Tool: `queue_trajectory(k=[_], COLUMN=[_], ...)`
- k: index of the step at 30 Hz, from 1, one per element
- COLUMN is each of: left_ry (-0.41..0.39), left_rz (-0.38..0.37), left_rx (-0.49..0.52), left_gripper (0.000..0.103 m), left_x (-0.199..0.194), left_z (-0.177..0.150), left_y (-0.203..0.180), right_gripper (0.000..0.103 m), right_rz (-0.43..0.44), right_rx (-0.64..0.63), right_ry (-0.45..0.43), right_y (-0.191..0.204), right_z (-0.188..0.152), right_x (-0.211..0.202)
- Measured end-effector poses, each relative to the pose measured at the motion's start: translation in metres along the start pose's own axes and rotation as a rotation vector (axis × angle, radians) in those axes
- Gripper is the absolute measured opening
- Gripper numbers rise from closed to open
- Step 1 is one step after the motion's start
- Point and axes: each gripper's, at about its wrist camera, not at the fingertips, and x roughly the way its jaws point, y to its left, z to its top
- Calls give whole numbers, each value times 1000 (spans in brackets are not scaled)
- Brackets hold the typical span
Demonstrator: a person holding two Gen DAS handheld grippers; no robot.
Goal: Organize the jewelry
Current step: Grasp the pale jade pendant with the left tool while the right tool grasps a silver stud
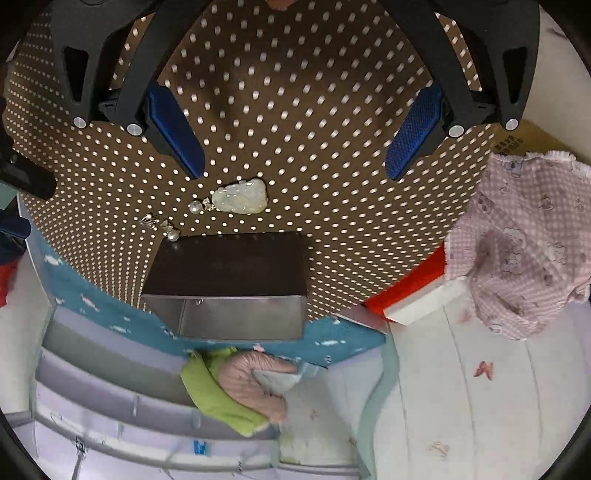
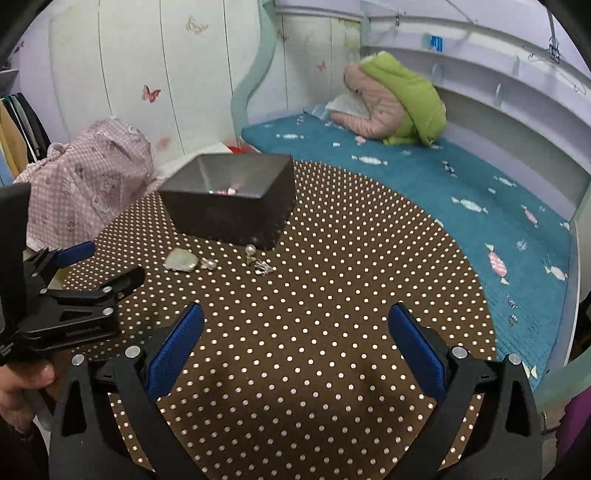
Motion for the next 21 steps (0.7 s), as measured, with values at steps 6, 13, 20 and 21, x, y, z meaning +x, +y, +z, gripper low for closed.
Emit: queue_trajectory(k=[6, 13, 20, 21], left_ry=[87, 118, 107, 108], left_rz=[-26, -42, -124, -144], left_rx=[59, 61, 77, 71], left_gripper=[98, 98, 73, 67], left_x=[43, 68, 69, 69], left_z=[10, 23, 23, 23], left_y=[-10, -12, -17, -17], right_gripper=[96, 96, 96, 96], right_rz=[7, 8, 16, 17], right_rx=[10, 3, -27, -40], right_ry=[29, 44, 70, 79], right_y=[-6, -7, -2, 0], right_z=[2, 7, 17, 19], right_x=[18, 27, 44, 48])
